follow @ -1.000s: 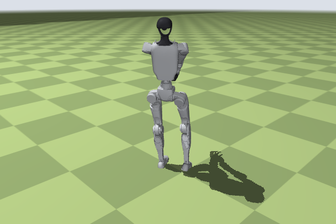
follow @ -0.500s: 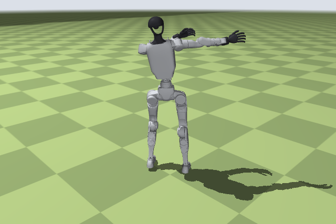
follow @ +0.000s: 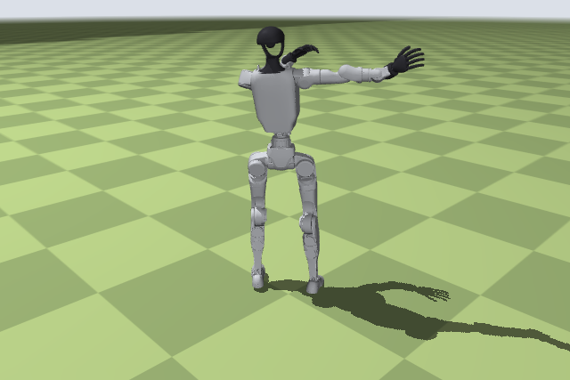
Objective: Dance
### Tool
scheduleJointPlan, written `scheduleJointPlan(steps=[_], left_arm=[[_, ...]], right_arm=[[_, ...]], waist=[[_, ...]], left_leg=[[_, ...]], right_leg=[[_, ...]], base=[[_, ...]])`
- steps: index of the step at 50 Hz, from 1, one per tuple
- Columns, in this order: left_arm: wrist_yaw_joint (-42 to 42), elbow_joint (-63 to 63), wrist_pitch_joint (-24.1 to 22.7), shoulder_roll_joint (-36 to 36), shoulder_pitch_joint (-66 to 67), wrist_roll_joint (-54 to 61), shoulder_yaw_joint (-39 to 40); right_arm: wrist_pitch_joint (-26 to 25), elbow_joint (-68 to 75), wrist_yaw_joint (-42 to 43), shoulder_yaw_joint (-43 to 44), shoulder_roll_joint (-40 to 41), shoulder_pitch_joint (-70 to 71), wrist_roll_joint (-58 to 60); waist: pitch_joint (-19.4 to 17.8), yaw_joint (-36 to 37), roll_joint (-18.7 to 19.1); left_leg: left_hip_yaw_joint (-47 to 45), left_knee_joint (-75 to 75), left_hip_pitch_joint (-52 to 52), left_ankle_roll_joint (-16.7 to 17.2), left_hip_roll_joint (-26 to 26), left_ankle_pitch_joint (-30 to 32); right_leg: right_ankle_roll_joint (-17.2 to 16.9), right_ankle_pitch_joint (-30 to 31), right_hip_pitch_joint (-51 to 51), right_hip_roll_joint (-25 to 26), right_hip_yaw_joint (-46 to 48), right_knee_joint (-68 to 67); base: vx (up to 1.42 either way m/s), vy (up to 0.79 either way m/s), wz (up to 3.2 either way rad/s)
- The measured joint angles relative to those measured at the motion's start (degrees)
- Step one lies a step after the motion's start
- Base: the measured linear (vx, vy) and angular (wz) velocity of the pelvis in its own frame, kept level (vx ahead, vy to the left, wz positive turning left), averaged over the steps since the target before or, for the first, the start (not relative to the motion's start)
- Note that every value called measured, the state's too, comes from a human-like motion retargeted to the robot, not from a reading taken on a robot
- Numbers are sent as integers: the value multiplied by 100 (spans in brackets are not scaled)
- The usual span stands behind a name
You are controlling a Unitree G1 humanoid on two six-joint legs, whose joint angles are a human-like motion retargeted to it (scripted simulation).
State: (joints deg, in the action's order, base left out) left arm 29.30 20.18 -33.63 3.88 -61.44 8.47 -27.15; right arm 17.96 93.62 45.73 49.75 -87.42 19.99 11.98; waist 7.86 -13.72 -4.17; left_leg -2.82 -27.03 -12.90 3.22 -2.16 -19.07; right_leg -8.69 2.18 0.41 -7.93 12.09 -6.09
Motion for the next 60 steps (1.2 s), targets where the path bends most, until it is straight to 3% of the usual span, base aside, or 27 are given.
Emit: scheduleJointPlan(steps=[3, 7, 13, 20, 23, 25, 27, 30, 35, 37, 40, 43, 48, 50, 54, 57, 60], left_arm=[[-77, -135, -23, 93, 155, 38, -77], [-233, -242, -143, 164, 245, 121, -248], [-213, -551, -394, 520, -30, -83, -326], [-53, -999, 132, 669, -167, 218, -328], [-142, -1277, 338, 976, 308, 182, -89], [-694, -1408, 329, 1391, 910, -182, 403], [-1600, -1528, 137, 1982, 1684, -461, 1265], [-3288, -1369, 98, 2272, 3030, -650, 2726], [-5248, -185, 865, 1456, 4068, 40, 5073], [-5608, 442, 713, 1231, 3799, 679, 6062], [-5524, 1556, 114, 1522, 3375, 1843, 7302], [-5955, 2792, -295, 2169, 3192, 2452, 7967], [-6019, 4405, -629, 3868, 3643, 1627, 8847], [-5838, 5079, -461, 4502, 4030, 1078, 9243], [-5516, 6380, 387, 5320, 4969, 278, 9845], [-5673, 6751, 827, 5288, 5419, -177, 10264], [-5943, 6852, 720, 4955, 5623, -261, 10523]], right_arm=[[154, -16, 23, 341, 179, -179, -236], [412, -104, -84, 743, 458, -334, -438], [788, -306, -63, 891, 815, -129, -734], [577, -498, 54, 898, 723, -312, -778], [901, -1564, -70, 650, 1436, -139, -1029], [1292, -2828, -819, 82, 2321, 173, -1357], [1547, -4303, -2184, -772, 3067, 298, -2000], [1408, -6355, -4103, -1989, 3977, 153, -3245], [410, -8433, -6075, -4483, 5013, -335, -4865], [-141, -8837, -6712, -5574, 5099, -424, -5423], [-1167, -8980, -7507, -6573, 5163, -395, -5995], [-1571, -8873, -7677, -6667, 5134, -138, -6191], [-1000, -8673, -6827, -6753, 5533, 644, -6130], [-933, -8714, -6597, -6951, 5760, 941, -5962], [-996, -9019, -6488, -7475, 6164, 1321, -5719], [-935, -9229, -6459, -7872, 6368, 1251, -5758], [-789, -9184, -6454, -8351, 6448, 1111, -5955]], waist=[[-29, 244, -118], [-95, 504, 40], [20, 794, 62], [-6, 1235, 46], [-178, 1484, 124], [-416, 1578, 216], [-565, 1614, 301], [-634, 1780, 389], [-716, 2337, 301], [-754, 2510, 162], [-805, 2644, 104], [-830, 2675, 118], [-793, 2396, 271], [-761, 2248, 376], [-723, 2044, 562], [-721, 2086, 578], [-782, 2289, 552]], left_leg=[[400, -810, -437, -196, 346, -3], [573, -1386, -697, -69, 242, -243], [566, -845, -581, -127, 430, 98], [242, 573, 34, -237, 405, 795], [187, 1147, 467, -245, 317, 1060], [72, 1474, 841, -226, 225, 1176], [-80, 1737, 1086, -277, 271, 1254], [-274, 2002, 1311, -372, 432, 1294], [-654, 2350, 1813, -579, 756, 1222], [-524, 2315, 1879, -593, 952, 1139], [-327, 2217, 1947, -577, 1110, 1076], [-235, 2174, 1936, -672, 1210, 1083], [-264, 2032, 1828, -693, 1001, 1094], [-322, 1948, 1773, -678, 873, 1074], [-377, 1789, 1621, -614, 717, 1052], [-369, 1836, 1635, -620, 762, 1099], [-400, 2037, 1798, -648, 878, 1179]], right_leg=[[-72, -46, 59, -83, -139, 136], [-226, -108, -18, 18, -413, 35], [-269, 9, -73, -5, -337, 89], [-86, 196, -80, 1, -20, 128], [-321, 74, -17, 0, 0, -131], [-449, -38, -107, -4, -256, -575], [-432, -156, -318, 46, -511, -1007], [-347, -402, -592, 44, -664, -1571], [-284, -855, -995, 206, -1249, -2607], [-294, -976, -1084, 172, -1459, -2880], [-277, -1083, -1083, 25, -1497, -3066], [-234, -1031, -975, -95, -1411, -2833], [-226, -712, -662, 17, -1475, -2091], [-235, -585, -542, 77, -1519, -1801], [-294, -467, -447, 115, -1611, -1458], [-352, -512, -496, 103, -1584, -1552], [-363, -691, -622, 99, -1520, -1966]], base=[[-1, -1, -32], [3, 8, -23], [2, 11, 3], [2, 2, 2], [2, -2, -29], [-17, 4, -93], [-20, 16, -119], [-11, 23, -133], [-4, 7, -112], [-12, 4, -35], [-8, 5, 25], [-12, 2, 36], [-1, -2, 5], [3, 1, -10], [-2, 10, -12], [-2, 9, 2], [-2, 7, -3]])
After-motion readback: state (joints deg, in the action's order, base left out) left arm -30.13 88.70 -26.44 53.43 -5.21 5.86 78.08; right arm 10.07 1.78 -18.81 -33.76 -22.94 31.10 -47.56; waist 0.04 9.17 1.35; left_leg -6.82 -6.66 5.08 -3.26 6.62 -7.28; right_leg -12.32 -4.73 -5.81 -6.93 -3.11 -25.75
